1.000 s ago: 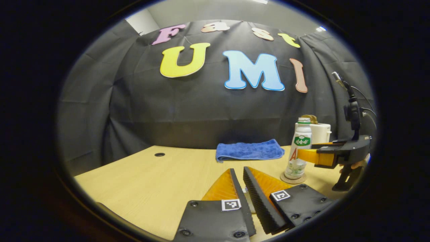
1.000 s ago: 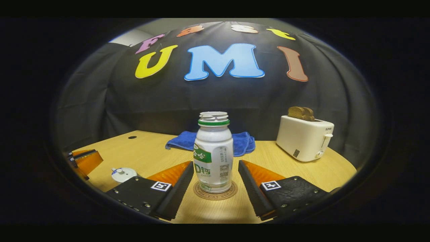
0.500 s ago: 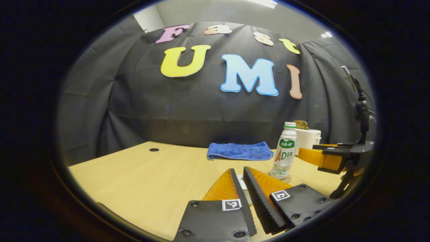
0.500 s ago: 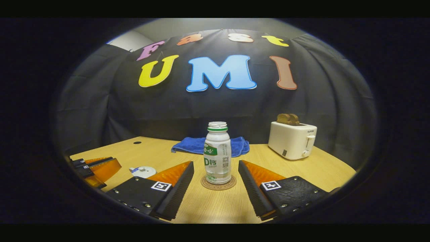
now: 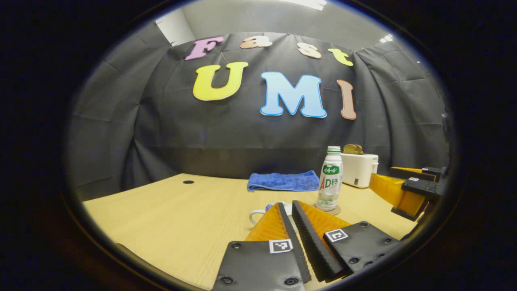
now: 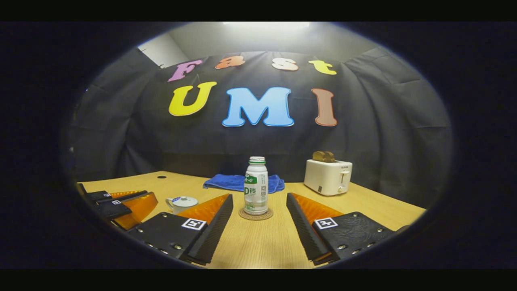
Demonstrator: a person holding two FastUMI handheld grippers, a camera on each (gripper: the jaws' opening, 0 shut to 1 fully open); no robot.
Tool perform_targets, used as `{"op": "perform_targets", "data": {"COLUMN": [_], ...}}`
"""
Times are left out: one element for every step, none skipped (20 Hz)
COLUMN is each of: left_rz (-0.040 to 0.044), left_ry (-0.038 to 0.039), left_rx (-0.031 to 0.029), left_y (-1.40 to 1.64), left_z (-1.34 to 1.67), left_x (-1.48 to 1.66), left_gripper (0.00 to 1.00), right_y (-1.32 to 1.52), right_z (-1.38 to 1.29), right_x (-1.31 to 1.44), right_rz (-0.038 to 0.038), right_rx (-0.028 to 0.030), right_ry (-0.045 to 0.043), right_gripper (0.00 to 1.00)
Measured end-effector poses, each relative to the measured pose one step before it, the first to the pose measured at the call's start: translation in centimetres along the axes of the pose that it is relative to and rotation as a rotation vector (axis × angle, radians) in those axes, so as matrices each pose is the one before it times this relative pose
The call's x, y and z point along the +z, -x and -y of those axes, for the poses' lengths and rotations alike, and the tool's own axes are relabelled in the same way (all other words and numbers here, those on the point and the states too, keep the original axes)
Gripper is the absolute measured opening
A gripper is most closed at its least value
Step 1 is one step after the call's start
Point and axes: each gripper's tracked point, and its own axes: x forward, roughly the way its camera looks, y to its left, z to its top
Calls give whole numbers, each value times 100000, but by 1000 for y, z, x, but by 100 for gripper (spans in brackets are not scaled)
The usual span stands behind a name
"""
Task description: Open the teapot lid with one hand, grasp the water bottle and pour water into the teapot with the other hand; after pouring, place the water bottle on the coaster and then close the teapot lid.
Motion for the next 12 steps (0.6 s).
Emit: {"op": "perform_targets", "data": {"left_rz": [-222,-452,-282,-293,-422,-206,-4,22,-526,-487,-605,-590], "left_ry": [119,-53,-24,-44,-87,-412,-863,-725,-262,-250,-452,-386], "left_rx": [-137,207,126,7,-330,194,663,212,-455,-239,-97,-148], "left_y": [192,-33,103,132,35,12,-16,-145,-50,-121,-61,-152], "left_z": [264,69,74,132,227,159,-79,-1,238,108,72,129], "left_x": [-168,-184,-127,-77,-75,-147,63,-131,-54,-154,-117,-284], "left_gripper": [58,100,100,16,16,16,16,100,100,100,100,100], "right_y": [233,224,140,55,-76,25,0,-128,-56,56,-96,1], "right_z": [-167,-243,-135,-27,174,74,63,68,112,7,19,-86], "right_x": [-477,-393,-532,-467,-556,-400,-141,-136,-133,-93,-101,-21], "right_rz": [-333,-538,-706,-1012,-1036,-909,-225,-260,-371,-233,-240,-8], "right_rx": [349,529,222,-45,-360,-185,-68,-73,-91,34,-69,203], "right_ry": [-1015,-1297,-857,-20,143,-222,-739,-687,-357,-95,-45,-109], "right_gripper": [82,82,82,82,82,82,82,82,82,82,82,82]}}
